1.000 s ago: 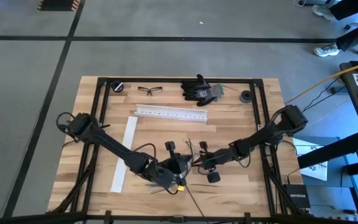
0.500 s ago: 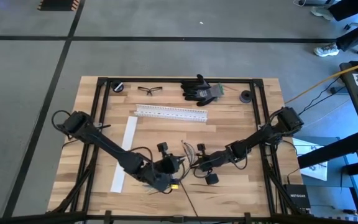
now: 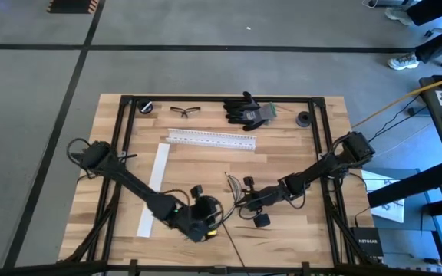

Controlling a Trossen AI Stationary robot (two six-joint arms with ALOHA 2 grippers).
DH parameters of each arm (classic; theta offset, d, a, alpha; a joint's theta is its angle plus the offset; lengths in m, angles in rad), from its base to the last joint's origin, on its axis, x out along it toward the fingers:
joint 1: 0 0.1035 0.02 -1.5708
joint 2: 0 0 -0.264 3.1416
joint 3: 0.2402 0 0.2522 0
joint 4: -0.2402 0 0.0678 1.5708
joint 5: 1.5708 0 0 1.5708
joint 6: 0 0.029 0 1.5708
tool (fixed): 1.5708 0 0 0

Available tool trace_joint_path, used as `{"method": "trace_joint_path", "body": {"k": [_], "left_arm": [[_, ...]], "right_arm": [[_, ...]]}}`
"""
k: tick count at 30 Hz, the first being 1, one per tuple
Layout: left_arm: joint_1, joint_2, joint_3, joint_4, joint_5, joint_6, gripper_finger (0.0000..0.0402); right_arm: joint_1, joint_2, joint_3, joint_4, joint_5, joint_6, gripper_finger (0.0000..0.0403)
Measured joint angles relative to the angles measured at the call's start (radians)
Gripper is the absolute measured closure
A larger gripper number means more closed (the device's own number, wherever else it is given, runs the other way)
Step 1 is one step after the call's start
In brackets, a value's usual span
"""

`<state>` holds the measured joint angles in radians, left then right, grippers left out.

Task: Ziptie cables
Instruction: Wrap the black zip tie on the cable

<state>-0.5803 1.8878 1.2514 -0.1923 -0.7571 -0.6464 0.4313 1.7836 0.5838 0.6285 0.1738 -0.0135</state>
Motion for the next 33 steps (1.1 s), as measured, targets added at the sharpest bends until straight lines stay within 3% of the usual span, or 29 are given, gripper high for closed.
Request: {"method": "trace_joint_path", "body": {"k": [9, 20, 27, 33], "left_arm": [[0.098, 0.142, -0.001, 0.266, 0.117, 0.163, 0.0272], [0.152, 0.153, -0.001, 0.362, 0.174, 0.341, 0.0279], [0.154, 0.189, 0.000, 0.365, 0.135, 0.517, 0.0390], [0.135, 0.178, 0.004, 0.354, -0.026, 0.698, 0.0400]], "right_arm": [[0.000, 0.000, 0.000, -0.002, 0.000, -0.002, 0.0403], [0.000, -0.001, 0.000, -0.002, 0.001, -0.003, 0.0403], [0.000, -0.001, -0.001, -0.009, 0.007, -0.004, 0.0403], [-0.003, -0.002, 0.000, 0.006, 0.020, 0.000, 0.0403]]}}
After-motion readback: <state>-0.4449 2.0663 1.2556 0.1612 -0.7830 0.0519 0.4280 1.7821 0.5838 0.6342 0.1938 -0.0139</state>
